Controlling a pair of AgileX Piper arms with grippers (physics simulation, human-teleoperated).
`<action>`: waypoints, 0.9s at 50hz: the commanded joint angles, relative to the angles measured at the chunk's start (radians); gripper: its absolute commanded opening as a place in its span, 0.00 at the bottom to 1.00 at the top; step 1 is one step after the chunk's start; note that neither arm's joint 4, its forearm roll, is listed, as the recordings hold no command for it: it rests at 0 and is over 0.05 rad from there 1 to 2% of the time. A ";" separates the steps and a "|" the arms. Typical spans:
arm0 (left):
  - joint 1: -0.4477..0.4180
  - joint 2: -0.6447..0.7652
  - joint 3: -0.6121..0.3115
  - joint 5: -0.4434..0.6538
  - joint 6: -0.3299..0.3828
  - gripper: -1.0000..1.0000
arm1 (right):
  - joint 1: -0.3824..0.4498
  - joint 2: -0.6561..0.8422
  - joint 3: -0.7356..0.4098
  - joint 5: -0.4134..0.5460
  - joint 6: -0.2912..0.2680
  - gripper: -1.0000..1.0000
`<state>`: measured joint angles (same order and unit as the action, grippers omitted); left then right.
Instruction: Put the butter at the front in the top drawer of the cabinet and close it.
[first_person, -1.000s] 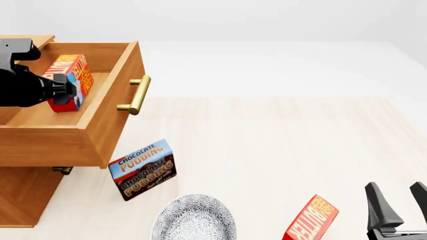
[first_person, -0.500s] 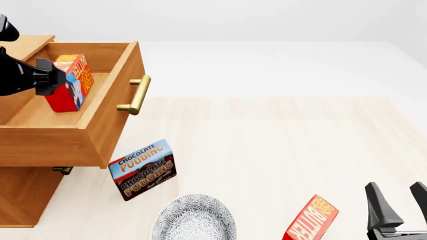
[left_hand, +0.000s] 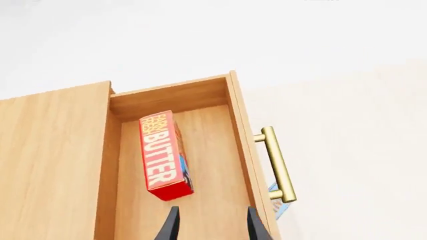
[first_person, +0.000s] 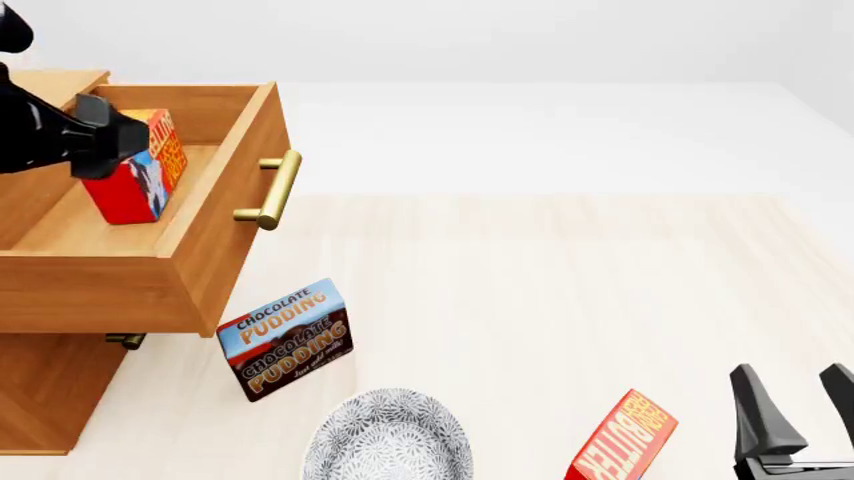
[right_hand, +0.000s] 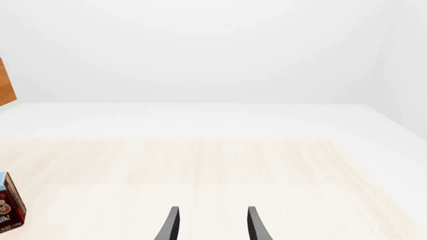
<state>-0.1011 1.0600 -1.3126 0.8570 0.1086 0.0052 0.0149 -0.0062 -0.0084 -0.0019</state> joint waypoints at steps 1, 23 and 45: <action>-0.078 -0.011 -0.037 0.021 0.009 1.00 | 0.000 0.000 0.001 -0.001 0.001 1.00; -0.218 0.032 -0.092 0.014 0.057 1.00 | 0.000 0.000 0.001 -0.001 0.001 1.00; -0.326 0.119 -0.073 -0.058 0.046 1.00 | 0.000 0.000 0.001 -0.001 0.001 1.00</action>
<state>-0.3708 1.1343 -1.3870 0.8333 0.1600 0.0052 0.0149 -0.0062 -0.0084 -0.0019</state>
